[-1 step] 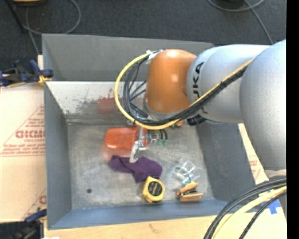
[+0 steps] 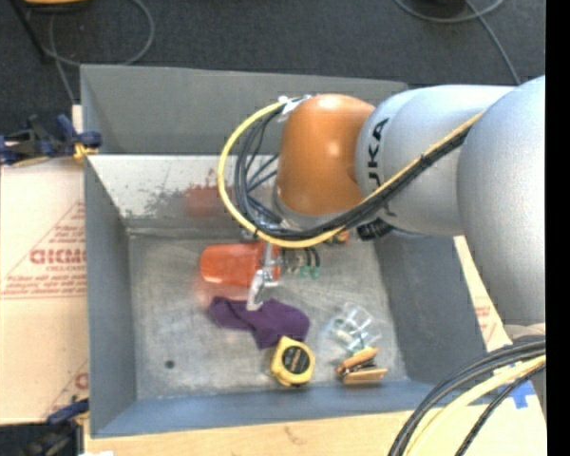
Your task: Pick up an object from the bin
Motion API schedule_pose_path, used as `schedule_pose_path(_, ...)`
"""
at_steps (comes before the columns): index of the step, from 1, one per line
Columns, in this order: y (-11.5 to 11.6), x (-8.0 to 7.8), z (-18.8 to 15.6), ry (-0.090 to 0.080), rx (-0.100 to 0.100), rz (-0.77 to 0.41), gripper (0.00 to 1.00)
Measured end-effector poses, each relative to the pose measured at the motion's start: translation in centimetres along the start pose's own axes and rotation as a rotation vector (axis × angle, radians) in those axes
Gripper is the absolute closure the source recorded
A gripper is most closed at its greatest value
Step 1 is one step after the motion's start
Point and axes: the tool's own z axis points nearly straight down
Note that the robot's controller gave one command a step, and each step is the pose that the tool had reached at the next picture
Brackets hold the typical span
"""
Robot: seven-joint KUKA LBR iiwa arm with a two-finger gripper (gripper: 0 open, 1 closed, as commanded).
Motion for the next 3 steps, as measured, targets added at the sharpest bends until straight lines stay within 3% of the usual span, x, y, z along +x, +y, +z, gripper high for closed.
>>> schedule_pose_path(1,0.1,-0.2,0.4,-0.002,0.0,-0.01,0.0)
schedule_pose_path(2,1.8,0.2,3.9,0.0,0.004,-0.232,0.0)
schedule_pose_path(3,3.4,2.5,5.7,-0.01,0.01,-0.378,1.0)
